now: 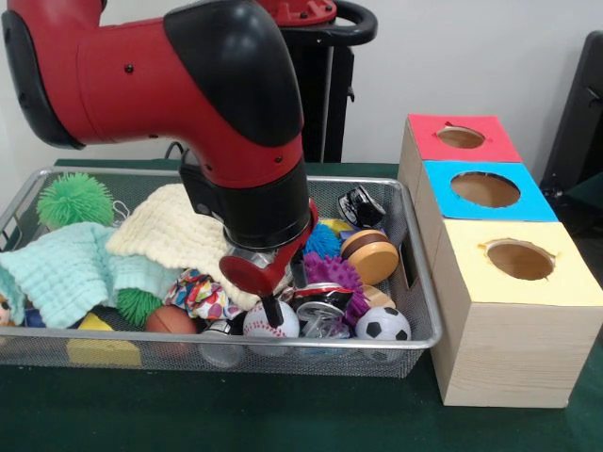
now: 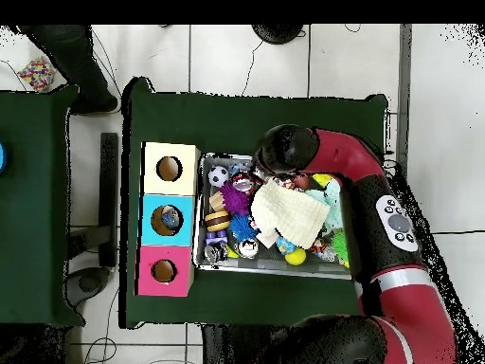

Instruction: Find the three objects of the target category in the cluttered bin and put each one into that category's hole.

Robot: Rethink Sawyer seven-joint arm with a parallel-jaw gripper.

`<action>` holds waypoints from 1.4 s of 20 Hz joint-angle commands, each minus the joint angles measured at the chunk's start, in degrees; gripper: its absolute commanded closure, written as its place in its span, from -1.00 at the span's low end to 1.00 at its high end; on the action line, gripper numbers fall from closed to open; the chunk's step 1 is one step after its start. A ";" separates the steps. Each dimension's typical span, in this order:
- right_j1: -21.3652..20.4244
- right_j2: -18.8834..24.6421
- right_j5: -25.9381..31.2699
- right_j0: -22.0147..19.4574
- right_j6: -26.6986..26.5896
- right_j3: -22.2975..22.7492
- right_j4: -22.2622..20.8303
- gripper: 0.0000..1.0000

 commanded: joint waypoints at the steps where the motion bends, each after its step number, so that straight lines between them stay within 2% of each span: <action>1: 1.29 2.32 1.08 -1.68 2.27 1.30 1.90 -1.00; 12: 2.18 0.53 -3.16 -1.71 8.84 2.51 3.81 -1.00; 15: 2.42 0.14 -3.81 -1.24 9.36 2.26 4.02 -1.00; 22: 1.35 -0.15 -6.27 -0.73 11.18 4.70 4.47 -1.00; 28: 1.12 -0.48 -7.47 -0.92 10.68 5.66 4.60 -1.00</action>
